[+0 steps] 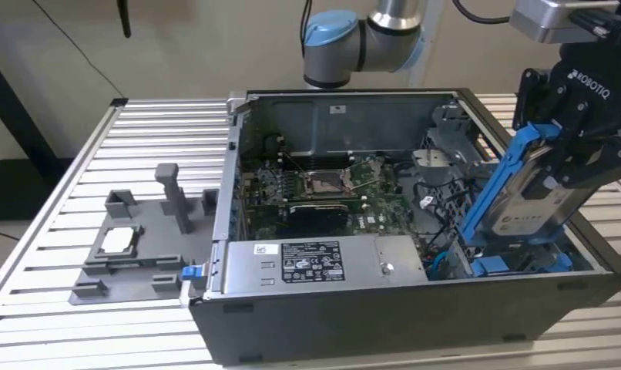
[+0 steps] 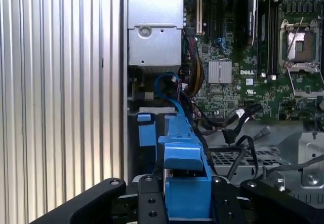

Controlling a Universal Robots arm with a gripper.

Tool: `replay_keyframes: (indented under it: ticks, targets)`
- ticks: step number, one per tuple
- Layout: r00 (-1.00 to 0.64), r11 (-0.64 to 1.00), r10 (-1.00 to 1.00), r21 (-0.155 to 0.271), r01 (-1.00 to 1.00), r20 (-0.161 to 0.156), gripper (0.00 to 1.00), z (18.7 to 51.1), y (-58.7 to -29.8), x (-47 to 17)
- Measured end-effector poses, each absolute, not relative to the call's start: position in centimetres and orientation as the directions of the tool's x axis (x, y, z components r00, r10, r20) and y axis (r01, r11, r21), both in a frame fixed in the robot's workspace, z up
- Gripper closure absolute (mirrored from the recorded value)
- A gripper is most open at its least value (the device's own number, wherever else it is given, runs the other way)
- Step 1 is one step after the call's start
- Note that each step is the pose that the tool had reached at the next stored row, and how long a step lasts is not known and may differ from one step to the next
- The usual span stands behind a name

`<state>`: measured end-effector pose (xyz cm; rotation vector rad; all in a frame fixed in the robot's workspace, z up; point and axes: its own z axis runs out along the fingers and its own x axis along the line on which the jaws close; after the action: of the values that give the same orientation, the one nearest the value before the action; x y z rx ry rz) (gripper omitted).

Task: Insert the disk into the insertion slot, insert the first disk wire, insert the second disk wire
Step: 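Insert the disk into the insertion slot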

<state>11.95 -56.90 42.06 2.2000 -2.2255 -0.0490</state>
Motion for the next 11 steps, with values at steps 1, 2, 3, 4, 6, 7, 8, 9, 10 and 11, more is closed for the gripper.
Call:
replay_keyframes:
  ticks: [1, 2, 3, 4, 6, 7, 8, 9, 10, 11]
  targets:
    - [-0.012, 0.011, -1.0, 0.031, -0.999, -0.014, 0.67, 41.95, -56.91, 11.96]
    - [-0.012, 0.011, -1.0, 0.031, -0.999, -0.014, 0.67, 41.85, -56.93, 11.98]
    - [-0.012, 0.011, -1.0, 0.031, -0.999, -0.014, 0.67, 41.76, -56.94, 11.99]
    - [-0.012, 0.011, -1.0, 0.031, -0.999, -0.014, 0.67, 41.67, -56.95, 12.01]
    - [-0.012, 0.011, -1.0, 0.031, -0.999, -0.014, 0.67, 41.53, -57.01, 12.04]
    - [-0.012, 0.011, -1.0, 0.031, -0.999, -0.013, 0.67, 41.47, -57.04, 12.06]
    - [-0.012, 0.011, -1.0, 0.031, -0.999, -0.014, 0.67, 41.37, -57.08, 12.07]
    - [-0.012, 0.011, -1.0, 0.031, -0.999, -0.014, 0.67, 41.28, -57.11, 12.08]
    - [-0.012, 0.011, -1.0, 0.031, -0.999, -0.014, 0.67, 41.19, -57.15, 12.1]
    - [-0.012, 0.011, -1.0, 0.031, -0.999, -0.014, 0.67, 41.09, -57.18, 12.1]
